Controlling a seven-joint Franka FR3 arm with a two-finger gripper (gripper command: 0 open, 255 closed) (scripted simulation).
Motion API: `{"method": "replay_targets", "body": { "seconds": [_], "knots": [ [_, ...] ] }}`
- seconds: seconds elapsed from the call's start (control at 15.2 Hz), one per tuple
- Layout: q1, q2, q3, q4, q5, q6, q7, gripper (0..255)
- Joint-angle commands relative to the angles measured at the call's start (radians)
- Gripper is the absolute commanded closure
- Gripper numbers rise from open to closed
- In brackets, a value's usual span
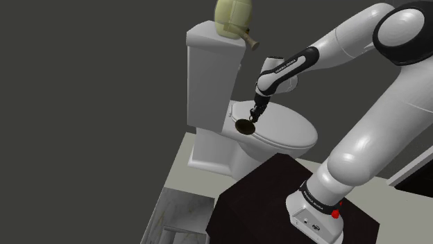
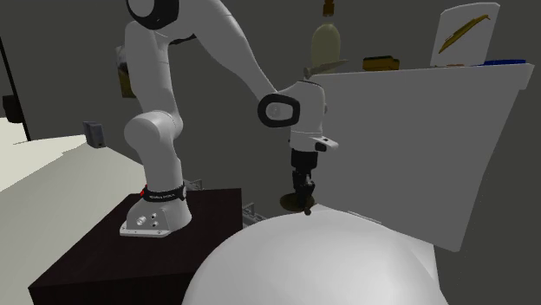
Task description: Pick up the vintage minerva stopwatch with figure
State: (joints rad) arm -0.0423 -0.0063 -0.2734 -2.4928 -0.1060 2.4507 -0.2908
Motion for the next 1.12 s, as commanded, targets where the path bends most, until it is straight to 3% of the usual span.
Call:
{"method": "replay_targets", "body": {
  "seconds": [0.0, 1.06],
  "knots": [
    [0.0, -0.011, 0.0, 0.003, -0.003, -0.015, 0.002, 255],
    [0.0, -0.155, 0.009, 0.07, -0.03, -0.223, 0.015, 255]
  ]
}}
